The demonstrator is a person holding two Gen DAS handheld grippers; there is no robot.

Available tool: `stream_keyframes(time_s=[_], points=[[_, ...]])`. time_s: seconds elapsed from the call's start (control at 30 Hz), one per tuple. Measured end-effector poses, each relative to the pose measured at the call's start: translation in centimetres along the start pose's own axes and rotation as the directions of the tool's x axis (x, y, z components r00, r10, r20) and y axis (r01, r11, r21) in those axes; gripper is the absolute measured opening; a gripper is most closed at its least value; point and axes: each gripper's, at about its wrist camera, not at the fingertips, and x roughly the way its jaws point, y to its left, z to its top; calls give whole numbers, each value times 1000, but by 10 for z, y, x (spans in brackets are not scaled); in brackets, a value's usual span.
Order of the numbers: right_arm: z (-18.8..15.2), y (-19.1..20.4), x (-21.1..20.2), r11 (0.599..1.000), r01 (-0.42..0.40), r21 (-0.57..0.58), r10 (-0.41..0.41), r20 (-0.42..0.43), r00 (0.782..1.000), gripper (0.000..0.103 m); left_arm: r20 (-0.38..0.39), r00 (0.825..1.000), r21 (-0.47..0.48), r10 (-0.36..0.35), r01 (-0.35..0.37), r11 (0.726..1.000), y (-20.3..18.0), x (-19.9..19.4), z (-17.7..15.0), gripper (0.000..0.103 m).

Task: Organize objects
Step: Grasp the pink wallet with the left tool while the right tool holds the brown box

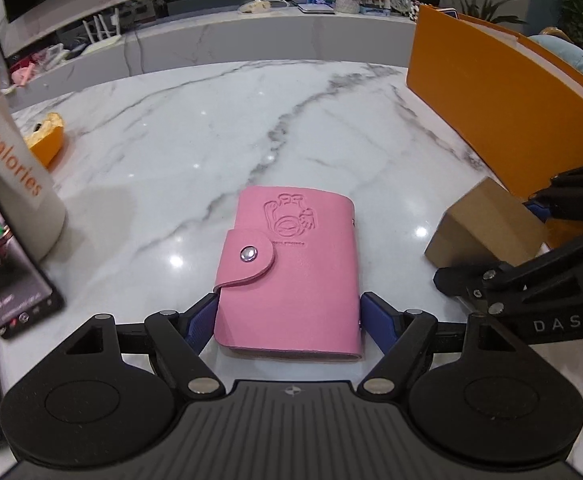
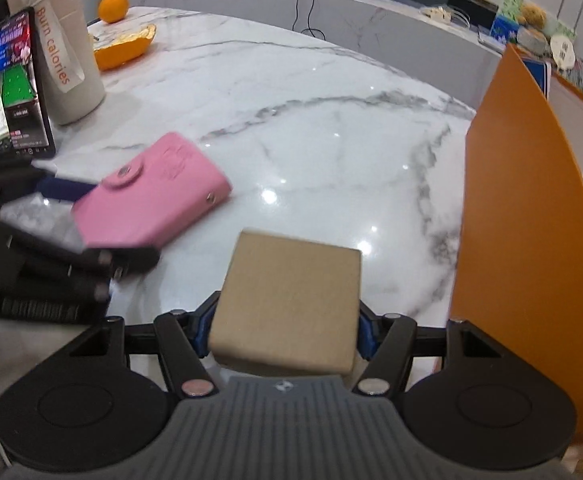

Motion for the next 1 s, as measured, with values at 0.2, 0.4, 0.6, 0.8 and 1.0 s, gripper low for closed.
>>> stream_keyframes(time_s=[0.2, 0.4, 0.6, 0.8, 1.0], points=[[-2, -1, -2, 1000, 10, 3, -10, 7, 1000, 67, 35, 999, 1, 21, -21, 1000, -5, 9, 8, 97], [-1, 1, -1, 999, 40, -26, -39, 33, 999, 67, 51, 999, -10, -6, 7, 1000, -2, 19, 14, 99], [3, 3, -3, 999, 14, -49, -13, 21, 1000, 62, 18, 999, -31, -28, 28, 999, 2, 16, 17, 95], [5, 7, -14, 998, 7, -65, -4, 47, 999, 62, 48, 996, -117, -73, 78, 990, 15, -2, 25, 94], [18, 9, -38, 997, 14, -74, -4, 128, 992, 62, 117, 990, -106, -80, 93, 990, 16, -30, 47, 94]])
